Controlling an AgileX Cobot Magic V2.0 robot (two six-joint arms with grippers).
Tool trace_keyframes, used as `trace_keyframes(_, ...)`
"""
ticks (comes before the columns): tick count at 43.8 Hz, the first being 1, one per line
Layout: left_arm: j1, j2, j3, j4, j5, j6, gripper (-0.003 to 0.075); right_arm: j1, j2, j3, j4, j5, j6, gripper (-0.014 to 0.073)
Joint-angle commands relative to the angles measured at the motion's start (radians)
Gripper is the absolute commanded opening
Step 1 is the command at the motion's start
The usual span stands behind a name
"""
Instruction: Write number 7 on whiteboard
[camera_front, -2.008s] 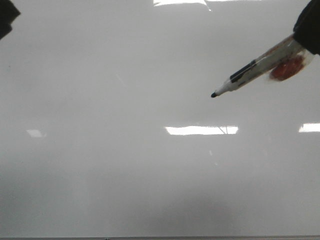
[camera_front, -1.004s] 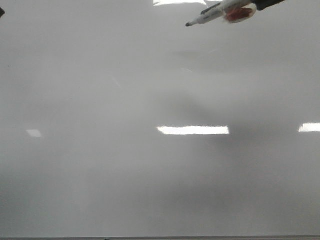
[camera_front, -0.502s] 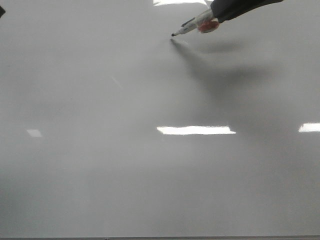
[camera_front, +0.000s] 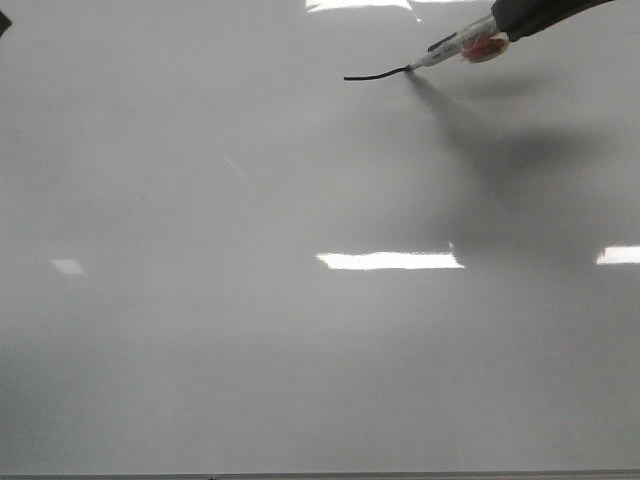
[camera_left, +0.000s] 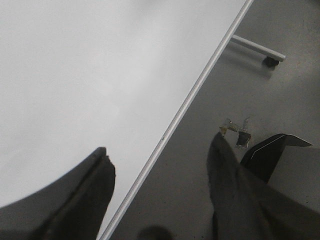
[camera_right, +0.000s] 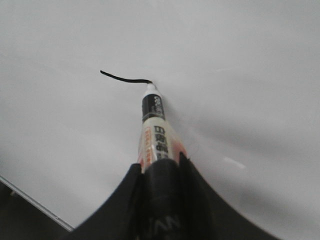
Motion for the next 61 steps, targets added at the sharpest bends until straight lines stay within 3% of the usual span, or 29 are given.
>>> trace_keyframes(1, 0.002, -0.012, -0.027, -0.025, -0.051, -0.010, 0.0407, -0.007, -0.020, -0.031, -0.014, -0.036, -0.010, -0.0068)
trace_keyframes(7, 0.002, -0.012, -0.027, -0.025, -0.054, -0.010, 0.0407, 0.022, 0.022, 0.009, -0.018, 0.050, -0.010, -0.0068)
trace_keyframes(20, 0.002, -0.012, -0.027, -0.025, -0.061, 0.002, 0.0407, 0.103, -0.018, 0.087, -0.032, 0.027, -0.029, -0.0068)
trace_keyframes(27, -0.031, -0.011, -0.035, -0.040, -0.092, 0.061, 0.0447, 0.181, -0.143, 0.087, -0.032, 0.186, -0.166, -0.0068)
trace_keyframes(35, -0.098, 0.034, -0.076, -0.137, -0.082, 0.187, 0.0590, 0.283, -0.263, 0.087, -0.020, 0.371, -0.333, -0.0068)
trace_keyframes(50, -0.171, 0.234, -0.154, -0.444, -0.086, 0.481, 0.0588, 0.340, -0.353, 0.087, 0.045, 0.419, -0.397, -0.0068)
trace_keyframes(61, -0.171, 0.352, -0.190, -0.591, -0.077, 0.582, 0.0574, 0.340, -0.351, 0.087, 0.047, 0.415, -0.398, -0.0068)
